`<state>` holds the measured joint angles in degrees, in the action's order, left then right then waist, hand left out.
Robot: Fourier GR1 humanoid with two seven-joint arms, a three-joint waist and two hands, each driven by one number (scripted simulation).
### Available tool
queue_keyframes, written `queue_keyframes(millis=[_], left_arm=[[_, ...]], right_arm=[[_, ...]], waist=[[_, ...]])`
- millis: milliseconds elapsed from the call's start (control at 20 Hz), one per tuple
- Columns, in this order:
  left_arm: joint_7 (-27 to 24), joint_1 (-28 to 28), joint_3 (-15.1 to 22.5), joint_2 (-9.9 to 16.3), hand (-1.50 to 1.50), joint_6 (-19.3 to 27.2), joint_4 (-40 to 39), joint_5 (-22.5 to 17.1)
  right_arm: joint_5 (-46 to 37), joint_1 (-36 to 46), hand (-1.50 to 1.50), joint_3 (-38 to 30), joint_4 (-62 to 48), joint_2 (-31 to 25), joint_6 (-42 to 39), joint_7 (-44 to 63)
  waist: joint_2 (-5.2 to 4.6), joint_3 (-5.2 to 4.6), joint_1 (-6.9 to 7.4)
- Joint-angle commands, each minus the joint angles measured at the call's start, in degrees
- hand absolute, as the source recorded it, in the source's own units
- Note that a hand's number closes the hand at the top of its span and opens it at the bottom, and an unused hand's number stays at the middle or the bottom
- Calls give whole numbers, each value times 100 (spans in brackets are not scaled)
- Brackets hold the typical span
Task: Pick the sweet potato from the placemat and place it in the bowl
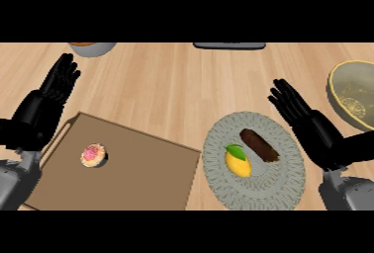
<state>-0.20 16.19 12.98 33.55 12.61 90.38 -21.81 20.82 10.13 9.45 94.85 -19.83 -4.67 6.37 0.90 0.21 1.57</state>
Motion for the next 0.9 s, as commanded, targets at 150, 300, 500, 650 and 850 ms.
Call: queue_keyframes(millis=[150, 300, 500, 650, 850], left_arm=[[53, -312, -131, 25, 0, 335, -308, 232], [258, -370, -117, 73, 0, 350, -454, 205], [258, -658, -358, 58, 0, 663, -665, 227], [321, -843, -386, 26, 0, 704, -384, 172], [2, -1112, -199, -348, 0, 807, -398, 433]], right_arm=[[-1137, 1228, 150, 766, 1019, -892, -1260, -771], [-2710, 1832, 150, 540, 1128, -2236, -1291, -470], [-4251, 960, -150, 553, 1440, -2476, -225, -799], [-5184, -128, -150, 1065, 1839, -2652, 198, -1685], [-5820, -1092, -150, 873, 1878, -2811, 865, -2241]], waist=[[-39, -38, 156], [302, -282, 0], [8, -10, -382], [-16, 2, -355], [-64, -16, -271]])
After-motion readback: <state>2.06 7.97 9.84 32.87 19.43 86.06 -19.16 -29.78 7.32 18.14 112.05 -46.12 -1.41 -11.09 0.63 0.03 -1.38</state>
